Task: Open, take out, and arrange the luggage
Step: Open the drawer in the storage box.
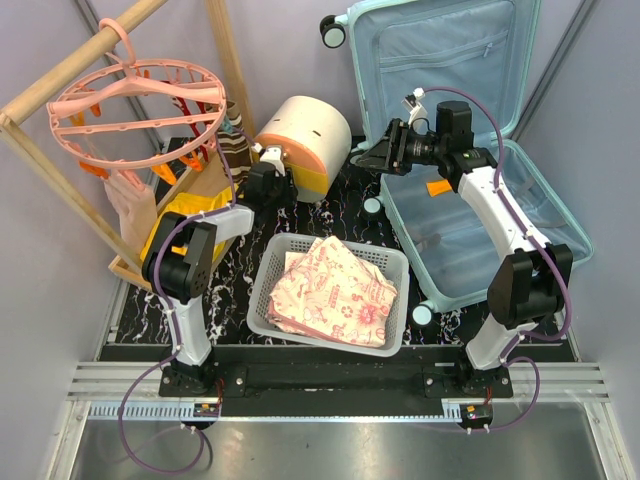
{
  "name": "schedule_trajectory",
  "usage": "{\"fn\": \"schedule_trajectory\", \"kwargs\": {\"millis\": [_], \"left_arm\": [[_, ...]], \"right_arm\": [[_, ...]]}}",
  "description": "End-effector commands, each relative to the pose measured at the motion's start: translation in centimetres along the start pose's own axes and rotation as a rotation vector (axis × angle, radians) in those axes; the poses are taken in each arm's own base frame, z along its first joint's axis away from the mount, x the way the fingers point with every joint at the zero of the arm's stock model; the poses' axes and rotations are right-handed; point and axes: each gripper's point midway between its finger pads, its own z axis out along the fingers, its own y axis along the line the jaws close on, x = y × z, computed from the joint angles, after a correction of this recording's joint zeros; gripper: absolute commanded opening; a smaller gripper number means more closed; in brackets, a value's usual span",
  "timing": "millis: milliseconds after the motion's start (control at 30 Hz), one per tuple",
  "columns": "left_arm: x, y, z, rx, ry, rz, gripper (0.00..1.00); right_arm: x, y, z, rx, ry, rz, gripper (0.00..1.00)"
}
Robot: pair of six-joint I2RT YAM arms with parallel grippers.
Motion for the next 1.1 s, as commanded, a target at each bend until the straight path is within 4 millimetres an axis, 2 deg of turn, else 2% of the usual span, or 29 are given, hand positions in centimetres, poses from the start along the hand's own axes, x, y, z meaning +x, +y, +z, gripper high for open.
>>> {"fn": "schedule_trajectory", "kwargs": {"millis": [0, 167, 200, 433, 567, 600, 800, 933, 1067], "left_arm": [[-0.9, -1.2, -0.2, 0.042, -0.031, -0.016, 0.47], [-1.4, -0.5, -0.8, -0.006, -0.08, -0.062, 0.47], [-1.0, -0.5, -1.0, -0.016, -0.079, -0.081, 0.47], [-2.3, -2.8, -1.5, 0.042, -0.13, -0.117, 0.47], [-2.1, -2.8, -1.8, 0.026, -0.142, -0.121, 0.47], [-1.8, -2.6, -1.9, 0.021, -0.144, -0.126, 0.46], [-0.9, -1.2, -2.0, -0.049, -0.14, -0.126, 0.45], [-0.8, -0.1, -2.2, -0.086, -0.141, -0.146, 0.45], [-1.4, 0.0, -1.6, -0.076, -0.14, -0.144, 0.46]], "right_arm": [[-1.7, 1.8, -0.3, -0.042, -0.03, -0.057, 0.6], [-3.1, 2.4, -0.6, -0.033, -0.071, -0.105, 0.6], [-3.3, 2.6, -0.6, -0.03, -0.078, -0.111, 0.6], [-4.7, 3.5, -1.4, -0.008, -0.138, -0.19, 0.6], [-4.1, 3.2, -2.0, 0.013, -0.175, -0.226, 0.6], [-3.4, 3.2, -2.3, 0.011, -0.173, -0.227, 0.6], [-2.2, 4.5, -4.0, 0.0, -0.24, -0.265, 0.6], [-1.5, 6.9, -5.2, -0.082, -0.271, -0.283, 0.6], [0.2, 6.9, -6.0, -0.077, -0.288, -0.28, 0.59]]}}
